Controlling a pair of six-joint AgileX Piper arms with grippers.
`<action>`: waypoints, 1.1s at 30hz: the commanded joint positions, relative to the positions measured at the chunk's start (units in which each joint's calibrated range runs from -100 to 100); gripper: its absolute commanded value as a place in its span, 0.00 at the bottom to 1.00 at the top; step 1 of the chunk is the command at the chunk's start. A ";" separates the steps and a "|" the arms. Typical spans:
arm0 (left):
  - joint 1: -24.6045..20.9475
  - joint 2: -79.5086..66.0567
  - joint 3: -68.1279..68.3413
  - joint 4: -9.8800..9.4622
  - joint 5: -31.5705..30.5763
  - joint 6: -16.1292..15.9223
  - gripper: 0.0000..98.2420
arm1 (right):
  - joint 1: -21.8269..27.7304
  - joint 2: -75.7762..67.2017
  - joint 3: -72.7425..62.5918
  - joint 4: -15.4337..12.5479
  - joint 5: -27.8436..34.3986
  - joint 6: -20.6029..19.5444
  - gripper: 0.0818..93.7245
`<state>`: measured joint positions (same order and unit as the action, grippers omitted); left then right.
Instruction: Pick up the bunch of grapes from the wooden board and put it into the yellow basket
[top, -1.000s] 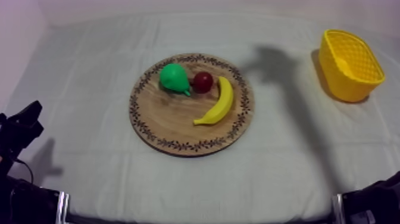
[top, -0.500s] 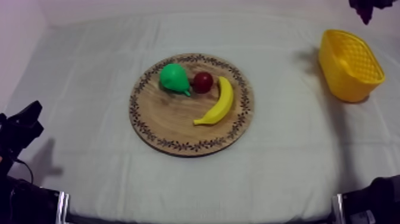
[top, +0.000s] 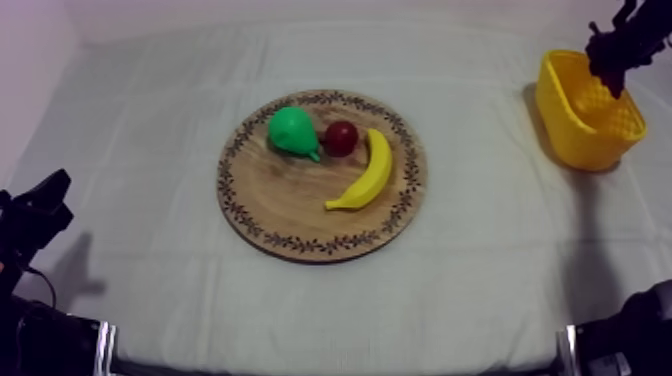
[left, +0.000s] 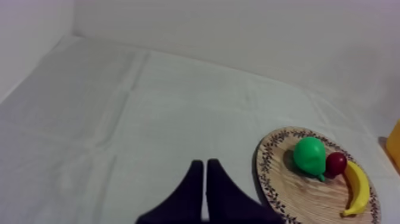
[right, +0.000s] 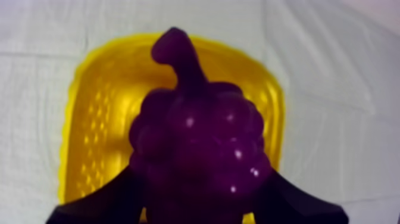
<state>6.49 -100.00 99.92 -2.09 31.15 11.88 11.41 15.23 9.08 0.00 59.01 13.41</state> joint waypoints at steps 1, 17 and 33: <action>-0.01 0.00 -0.04 -0.04 -0.03 0.02 0.00 | 0.12 1.59 0.03 -0.10 1.08 0.63 0.39; -0.01 0.00 -0.04 -0.04 -0.03 0.02 0.00 | -0.32 3.79 3.76 -1.54 -4.93 1.12 0.66; -0.01 0.00 -0.04 -0.04 -0.03 0.00 0.00 | 1.74 -19.20 18.50 1.54 -22.89 0.71 0.57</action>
<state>6.49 -100.00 99.92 -2.09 31.15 11.88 12.99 1.46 24.27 1.57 38.50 14.06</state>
